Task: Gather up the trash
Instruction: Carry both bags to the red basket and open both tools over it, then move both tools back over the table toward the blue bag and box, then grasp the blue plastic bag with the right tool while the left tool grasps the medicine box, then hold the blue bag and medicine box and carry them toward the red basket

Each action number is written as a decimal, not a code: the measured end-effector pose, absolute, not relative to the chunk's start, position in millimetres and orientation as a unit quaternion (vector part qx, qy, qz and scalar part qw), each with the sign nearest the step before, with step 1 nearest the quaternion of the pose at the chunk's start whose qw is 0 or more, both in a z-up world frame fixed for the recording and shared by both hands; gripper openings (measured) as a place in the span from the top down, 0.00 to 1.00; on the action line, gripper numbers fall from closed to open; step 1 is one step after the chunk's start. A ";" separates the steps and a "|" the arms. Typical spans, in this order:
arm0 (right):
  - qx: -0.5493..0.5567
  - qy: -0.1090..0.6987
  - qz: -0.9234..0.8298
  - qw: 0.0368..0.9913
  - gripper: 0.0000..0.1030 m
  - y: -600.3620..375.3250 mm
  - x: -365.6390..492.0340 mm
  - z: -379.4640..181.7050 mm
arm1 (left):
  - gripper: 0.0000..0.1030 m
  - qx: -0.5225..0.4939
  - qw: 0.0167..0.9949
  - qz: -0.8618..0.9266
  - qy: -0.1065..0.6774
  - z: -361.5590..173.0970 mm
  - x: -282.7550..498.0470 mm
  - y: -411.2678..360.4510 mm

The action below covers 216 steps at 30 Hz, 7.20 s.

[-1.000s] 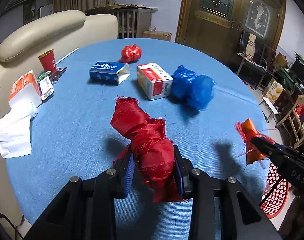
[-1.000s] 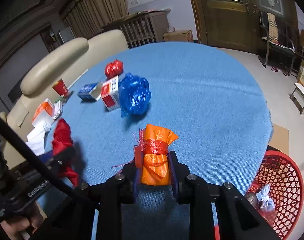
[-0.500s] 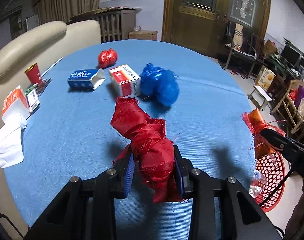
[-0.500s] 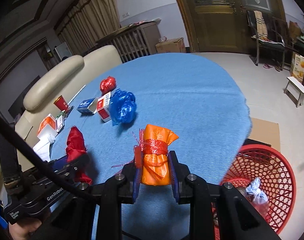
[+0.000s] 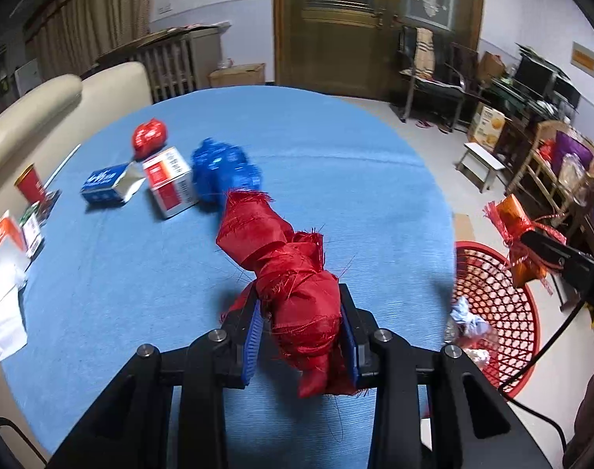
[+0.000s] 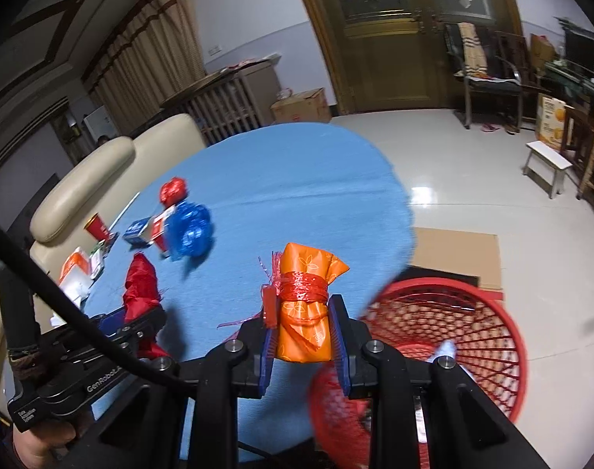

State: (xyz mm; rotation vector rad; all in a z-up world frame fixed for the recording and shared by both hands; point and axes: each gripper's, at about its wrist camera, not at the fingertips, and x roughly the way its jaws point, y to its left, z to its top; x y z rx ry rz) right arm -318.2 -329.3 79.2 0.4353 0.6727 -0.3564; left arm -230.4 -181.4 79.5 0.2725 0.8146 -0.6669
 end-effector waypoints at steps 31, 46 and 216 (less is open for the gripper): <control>0.298 0.315 -0.272 0.859 0.31 -426.4 -396.8 47.5 | 0.64 0.196 0.800 -0.437 0.363 88.8 -301.2 -290.6; 0.309 0.276 -0.293 0.862 0.31 -445.0 -433.3 63.8 | 0.58 0.223 0.745 -0.492 0.393 72.8 -327.4 -332.9; 0.226 0.355 -0.041 0.906 0.50 -236.0 -185.5 69.2 | 0.54 0.038 0.896 -0.177 0.404 77.5 -176.8 -28.5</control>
